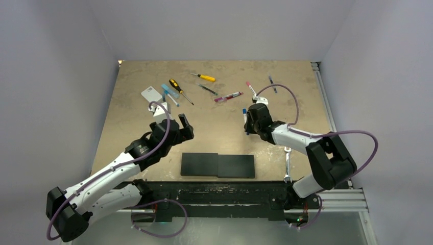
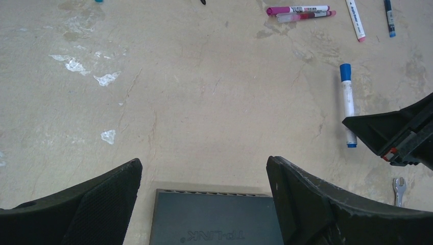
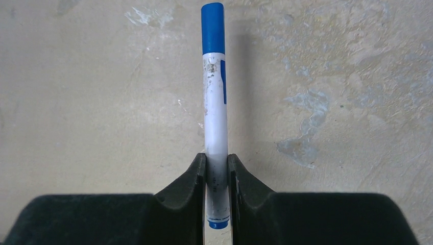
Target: Open the pen caps
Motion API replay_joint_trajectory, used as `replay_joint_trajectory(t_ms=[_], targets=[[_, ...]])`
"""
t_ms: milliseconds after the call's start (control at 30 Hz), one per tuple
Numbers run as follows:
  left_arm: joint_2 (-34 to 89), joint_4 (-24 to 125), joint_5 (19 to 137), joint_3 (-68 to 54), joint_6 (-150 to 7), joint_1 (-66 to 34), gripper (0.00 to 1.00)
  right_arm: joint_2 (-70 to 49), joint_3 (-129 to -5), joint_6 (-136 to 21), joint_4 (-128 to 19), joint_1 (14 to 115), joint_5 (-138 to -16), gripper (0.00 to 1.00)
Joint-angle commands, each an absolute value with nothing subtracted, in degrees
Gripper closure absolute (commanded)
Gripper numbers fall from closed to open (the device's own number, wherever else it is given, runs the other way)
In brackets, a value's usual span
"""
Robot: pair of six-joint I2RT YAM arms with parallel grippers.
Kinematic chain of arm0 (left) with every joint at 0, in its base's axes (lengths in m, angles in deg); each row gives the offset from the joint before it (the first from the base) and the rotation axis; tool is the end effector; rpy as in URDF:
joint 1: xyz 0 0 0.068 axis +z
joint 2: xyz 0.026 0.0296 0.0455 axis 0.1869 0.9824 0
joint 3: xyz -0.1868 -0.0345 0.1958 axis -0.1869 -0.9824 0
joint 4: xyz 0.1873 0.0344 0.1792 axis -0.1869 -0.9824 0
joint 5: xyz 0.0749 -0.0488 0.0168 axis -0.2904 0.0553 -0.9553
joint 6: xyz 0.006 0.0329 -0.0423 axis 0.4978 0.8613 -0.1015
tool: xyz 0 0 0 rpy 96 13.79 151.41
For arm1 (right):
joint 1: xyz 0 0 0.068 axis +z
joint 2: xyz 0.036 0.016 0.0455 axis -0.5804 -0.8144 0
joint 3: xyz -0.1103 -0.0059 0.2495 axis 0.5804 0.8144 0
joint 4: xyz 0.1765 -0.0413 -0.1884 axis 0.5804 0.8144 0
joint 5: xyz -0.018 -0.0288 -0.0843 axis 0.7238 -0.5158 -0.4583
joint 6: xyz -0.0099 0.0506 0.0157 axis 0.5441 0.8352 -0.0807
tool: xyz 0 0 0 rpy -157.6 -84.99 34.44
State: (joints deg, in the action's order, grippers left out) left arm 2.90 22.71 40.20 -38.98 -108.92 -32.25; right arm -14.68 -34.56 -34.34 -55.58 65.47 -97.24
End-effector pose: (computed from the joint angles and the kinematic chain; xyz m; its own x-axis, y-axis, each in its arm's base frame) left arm 0.1505 -0.1164 0.2706 -0.5114 -0.4191 -0.7502 -0.1297 0.9006 -0.4147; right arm 0.2658 0.1446 0.1841 -0.6746 0.1777 -0.7165 -0.0112 0.9680 0.2506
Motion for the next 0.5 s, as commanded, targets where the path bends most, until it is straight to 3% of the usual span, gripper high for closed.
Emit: replay_joint_trajectory(t_ms=[0, 200, 333, 467], targets=[[3.6, 25.4, 41.0, -39.5, -110.0, -32.1, 0.08, -17.6, -36.3, -35.2, -53.8, 65.7, -97.0, 1.00], [4.3, 25.4, 41.1, -39.5, -109.8, -32.0, 0.08, -20.4, -37.6, -36.6, -52.2, 65.7, -95.8, 0.81], [4.2, 25.4, 41.0, -39.7, -109.7, -32.0, 0.08, -21.1, -39.1, -37.0, -51.0, 65.7, -96.1, 0.62], [4.0, 25.3, 41.0, -40.0, -109.6, -32.1, 0.08, -21.6, -41.3, -37.5, -48.0, 65.6, -96.2, 0.53]])
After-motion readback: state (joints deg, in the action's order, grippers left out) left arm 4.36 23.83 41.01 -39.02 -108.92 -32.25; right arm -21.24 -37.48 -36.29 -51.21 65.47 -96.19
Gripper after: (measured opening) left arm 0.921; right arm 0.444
